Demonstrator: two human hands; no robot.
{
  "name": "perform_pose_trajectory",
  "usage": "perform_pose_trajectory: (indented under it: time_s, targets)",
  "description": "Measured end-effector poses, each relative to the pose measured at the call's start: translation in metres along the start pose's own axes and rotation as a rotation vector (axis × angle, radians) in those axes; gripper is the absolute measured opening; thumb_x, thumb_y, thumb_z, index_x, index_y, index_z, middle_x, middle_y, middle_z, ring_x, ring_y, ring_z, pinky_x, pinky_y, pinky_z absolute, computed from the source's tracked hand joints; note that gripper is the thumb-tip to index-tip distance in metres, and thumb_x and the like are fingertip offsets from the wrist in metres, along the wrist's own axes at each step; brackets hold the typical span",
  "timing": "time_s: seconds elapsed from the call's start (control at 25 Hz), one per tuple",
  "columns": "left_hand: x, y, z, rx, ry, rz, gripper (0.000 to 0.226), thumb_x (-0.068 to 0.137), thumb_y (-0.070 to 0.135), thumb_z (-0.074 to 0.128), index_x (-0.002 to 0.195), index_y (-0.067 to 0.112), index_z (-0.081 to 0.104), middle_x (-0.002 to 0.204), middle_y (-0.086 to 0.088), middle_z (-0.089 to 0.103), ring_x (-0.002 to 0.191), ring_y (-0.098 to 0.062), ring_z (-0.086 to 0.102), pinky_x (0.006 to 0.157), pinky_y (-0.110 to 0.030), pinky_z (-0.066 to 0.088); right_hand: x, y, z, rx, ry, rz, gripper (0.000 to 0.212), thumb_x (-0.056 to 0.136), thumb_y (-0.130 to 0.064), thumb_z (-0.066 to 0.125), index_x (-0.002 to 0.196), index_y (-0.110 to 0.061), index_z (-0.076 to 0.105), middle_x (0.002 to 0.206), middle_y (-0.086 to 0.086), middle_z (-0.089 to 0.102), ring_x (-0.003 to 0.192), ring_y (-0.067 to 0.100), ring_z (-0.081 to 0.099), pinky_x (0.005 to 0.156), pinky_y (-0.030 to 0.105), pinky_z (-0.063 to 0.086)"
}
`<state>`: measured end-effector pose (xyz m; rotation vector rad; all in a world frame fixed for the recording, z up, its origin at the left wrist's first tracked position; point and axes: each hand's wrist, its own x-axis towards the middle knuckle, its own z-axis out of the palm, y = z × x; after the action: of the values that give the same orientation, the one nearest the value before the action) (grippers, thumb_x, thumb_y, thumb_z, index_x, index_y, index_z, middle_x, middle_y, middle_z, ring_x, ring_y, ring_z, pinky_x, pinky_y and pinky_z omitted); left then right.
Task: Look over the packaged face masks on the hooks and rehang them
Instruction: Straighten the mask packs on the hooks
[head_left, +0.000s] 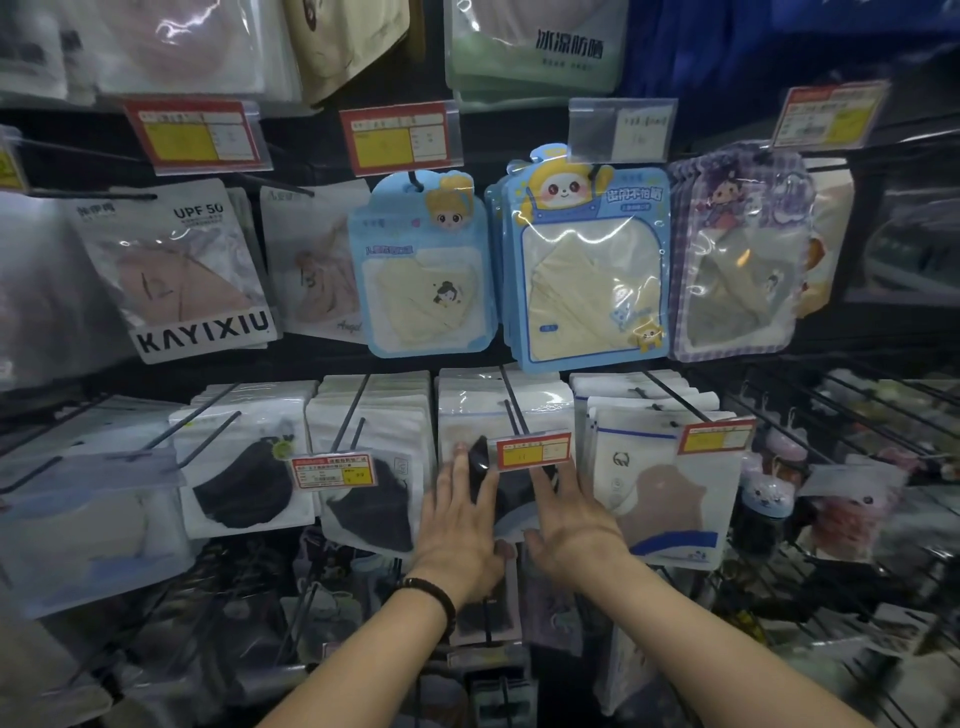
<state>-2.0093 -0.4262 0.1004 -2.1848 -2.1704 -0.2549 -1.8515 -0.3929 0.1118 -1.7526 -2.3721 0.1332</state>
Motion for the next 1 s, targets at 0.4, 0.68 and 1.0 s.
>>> perform_pose_trajectory:
  time_s: [0.4, 0.68, 1.0]
  targets:
    - [-0.031, 0.03, 0.003, -0.574, 0.107, 0.04, 0.081, 0.099, 0.043, 0.063, 0.167, 0.034, 0.021, 0.178, 0.006, -0.003, 0.165, -0.021, 0.002, 0.135, -0.049, 0.012, -0.064, 0.031, -0.01, 0.382, 0.235, -0.03, 0.067, 0.103, -0.02, 0.062, 0.164, -0.031, 0.038, 0.177, -0.005, 0.02, 0.162, 0.019, 0.025, 0.128, 0.036, 0.034]
    - [-0.053, 0.074, 0.004, -0.801, 0.049, 0.152, 0.078, 0.103, 0.047, 0.063, 0.168, 0.04, 0.02, 0.176, 0.015, 0.011, 0.163, -0.01, 0.01, 0.134, -0.039, 0.017, -0.128, 0.099, -0.022, 0.586, 0.571, 0.321, 0.047, 0.102, -0.018, 0.07, 0.148, -0.022, 0.058, 0.142, -0.008, 0.059, 0.135, 0.014, 0.056, 0.116, 0.043, 0.049]
    - [-0.046, 0.126, 0.006, -0.246, 0.223, 0.294, 0.073, 0.099, 0.05, 0.059, 0.161, 0.035, 0.021, 0.164, 0.002, 0.005, 0.159, -0.028, 0.008, 0.131, -0.051, 0.023, -0.108, 0.159, -0.028, 0.124, 0.262, 0.063, 0.067, 0.105, -0.033, 0.057, 0.165, -0.026, 0.028, 0.175, 0.003, 0.012, 0.163, 0.026, 0.019, 0.12, 0.038, 0.044]
